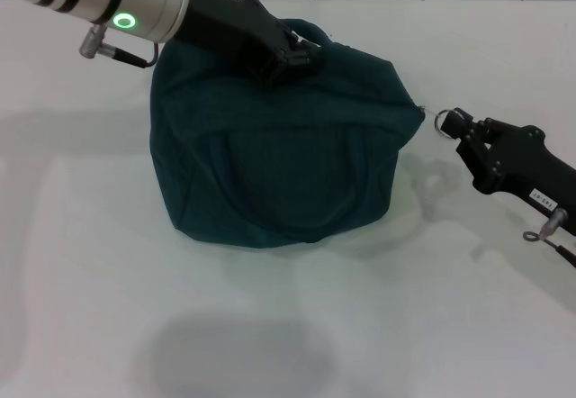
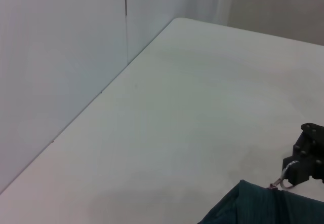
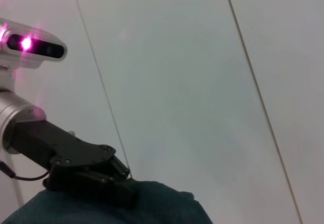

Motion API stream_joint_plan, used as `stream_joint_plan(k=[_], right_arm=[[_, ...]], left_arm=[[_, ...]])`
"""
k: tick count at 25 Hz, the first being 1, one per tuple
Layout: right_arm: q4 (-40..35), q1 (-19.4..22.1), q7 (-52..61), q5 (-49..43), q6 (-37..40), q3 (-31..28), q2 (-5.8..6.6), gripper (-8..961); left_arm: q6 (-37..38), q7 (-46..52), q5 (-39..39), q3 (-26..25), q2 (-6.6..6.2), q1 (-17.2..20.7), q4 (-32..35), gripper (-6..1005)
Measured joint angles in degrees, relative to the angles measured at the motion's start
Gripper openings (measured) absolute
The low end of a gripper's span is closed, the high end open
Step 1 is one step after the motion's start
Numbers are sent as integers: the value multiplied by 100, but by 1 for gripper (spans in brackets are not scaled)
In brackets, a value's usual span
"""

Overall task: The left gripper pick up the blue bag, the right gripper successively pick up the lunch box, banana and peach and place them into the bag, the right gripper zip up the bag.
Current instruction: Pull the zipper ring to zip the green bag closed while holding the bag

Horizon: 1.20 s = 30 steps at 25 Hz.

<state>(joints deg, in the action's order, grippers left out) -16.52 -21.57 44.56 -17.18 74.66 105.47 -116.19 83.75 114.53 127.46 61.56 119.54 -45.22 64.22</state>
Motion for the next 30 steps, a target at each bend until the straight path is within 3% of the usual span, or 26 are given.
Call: stream_joint_plan(k=[2,7,19,25,30], right_arm=[[9,-3,-12,59,-2,0,0,88],[9,-7,-52,147,-242,-1,0,95],[10,-102,-53,134,-577,44,0,112],[12,-64,117,98,-487,171,10,120],[148,139,289,93,-325,273,25,127]], left_arm=[[13,0,-60,-5,-4,2,0,126],[56,1,-408,-97,-51,6,-20,68],[203,8,-659,-304,-149,-10,-70,69],[199,34,-662,-305,-100,66,-149,83],[180,-67,-993,-318,-81,344,-71,95]])
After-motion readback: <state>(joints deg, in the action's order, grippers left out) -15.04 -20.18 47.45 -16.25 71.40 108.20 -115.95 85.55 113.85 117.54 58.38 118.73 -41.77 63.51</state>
